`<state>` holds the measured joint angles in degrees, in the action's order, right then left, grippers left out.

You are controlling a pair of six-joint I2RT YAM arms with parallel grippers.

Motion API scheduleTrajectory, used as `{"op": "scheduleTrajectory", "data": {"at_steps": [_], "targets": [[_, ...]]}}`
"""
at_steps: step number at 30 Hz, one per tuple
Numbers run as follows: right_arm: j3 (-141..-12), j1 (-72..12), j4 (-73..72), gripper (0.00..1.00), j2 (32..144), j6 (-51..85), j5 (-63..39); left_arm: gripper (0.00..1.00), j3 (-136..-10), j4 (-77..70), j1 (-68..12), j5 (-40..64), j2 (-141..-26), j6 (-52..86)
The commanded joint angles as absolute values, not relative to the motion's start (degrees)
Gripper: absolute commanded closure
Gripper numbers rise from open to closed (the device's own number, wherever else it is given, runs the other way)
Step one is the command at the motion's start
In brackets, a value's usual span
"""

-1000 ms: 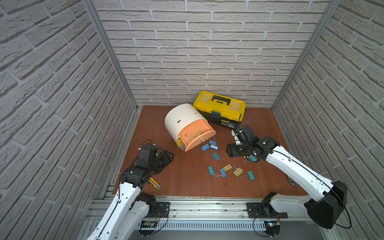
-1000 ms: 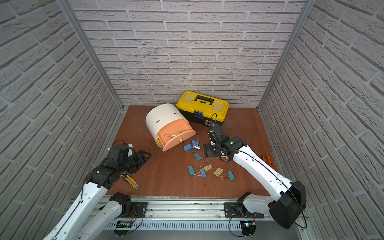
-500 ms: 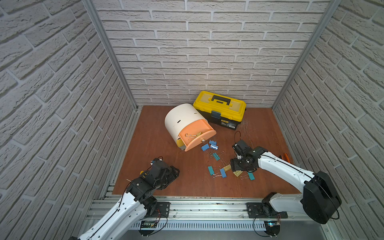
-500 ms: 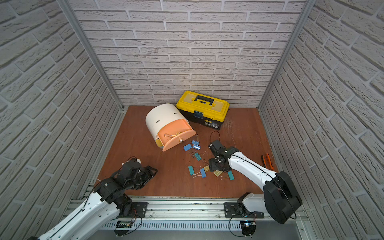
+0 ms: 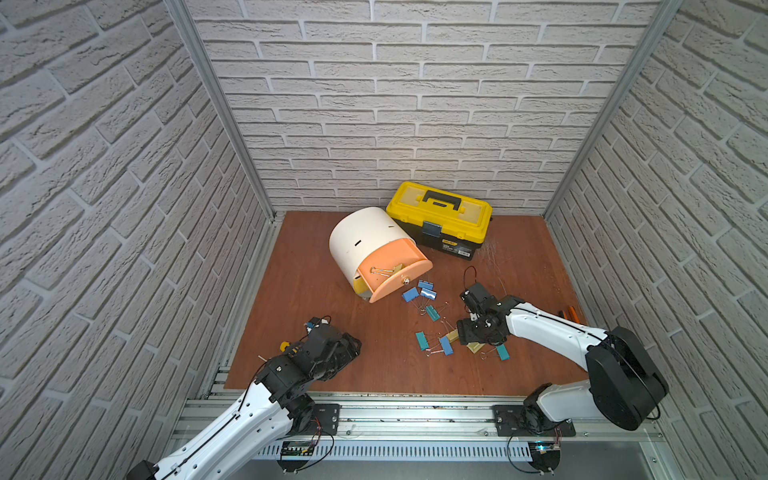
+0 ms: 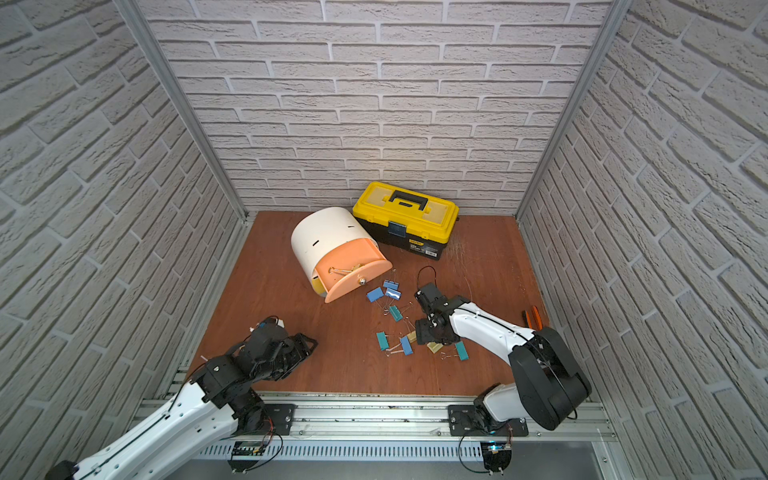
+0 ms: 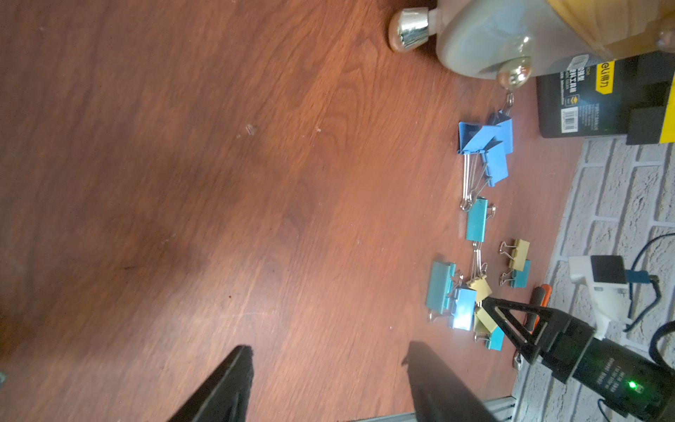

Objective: Put the binder clips in the drawer according to color
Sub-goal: Pick up the binder clip at the center of the board.

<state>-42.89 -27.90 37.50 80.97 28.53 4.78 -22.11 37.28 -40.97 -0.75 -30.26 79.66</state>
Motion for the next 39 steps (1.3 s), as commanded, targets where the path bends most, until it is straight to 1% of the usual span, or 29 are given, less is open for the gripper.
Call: {"op": "scheduleTrajectory", "data": {"at_steps": [1, 6, 10, 16, 23, 36, 39], "targets": [[-42.35, -27.51, 35.79, 0.22, 81.18, 27.85, 4.13, 0.29, -23.47, 36.37, -41.31, -2.17, -29.8, 79.63], [-40.26, -27.59, 34.86, 0.22, 79.07, 28.99, 0.1, 0.28, -23.6, 36.92, -41.31, -2.58, -28.92, 79.8], [-39.08, -27.81, 35.97, 0.22, 76.66, 30.17, -0.81, 0.28, -23.64, 37.03, -41.31, -2.67, -28.82, 79.8], [-38.36, -28.33, 39.61, 0.22, 73.39, 32.05, 1.6, 0.28, -23.64, 36.37, -41.31, -2.9, -29.26, 79.8], [-39.07, -28.43, 41.31, 0.24, 75.06, 33.18, 4.65, 0.28, -24.16, 35.04, -41.4, -2.81, -30.92, 79.46], [-39.84, -29.09, 39.77, 0.34, 78.56, 31.99, 3.63, 0.28, -24.43, 35.25, -41.84, -3.68, -31.0, 79.63], [-40.36, -29.22, 39.77, 0.39, 79.01, 31.58, 3.44, 0.28, -24.52, 35.32, -41.84, -3.78, -31.1, 79.61]]}}
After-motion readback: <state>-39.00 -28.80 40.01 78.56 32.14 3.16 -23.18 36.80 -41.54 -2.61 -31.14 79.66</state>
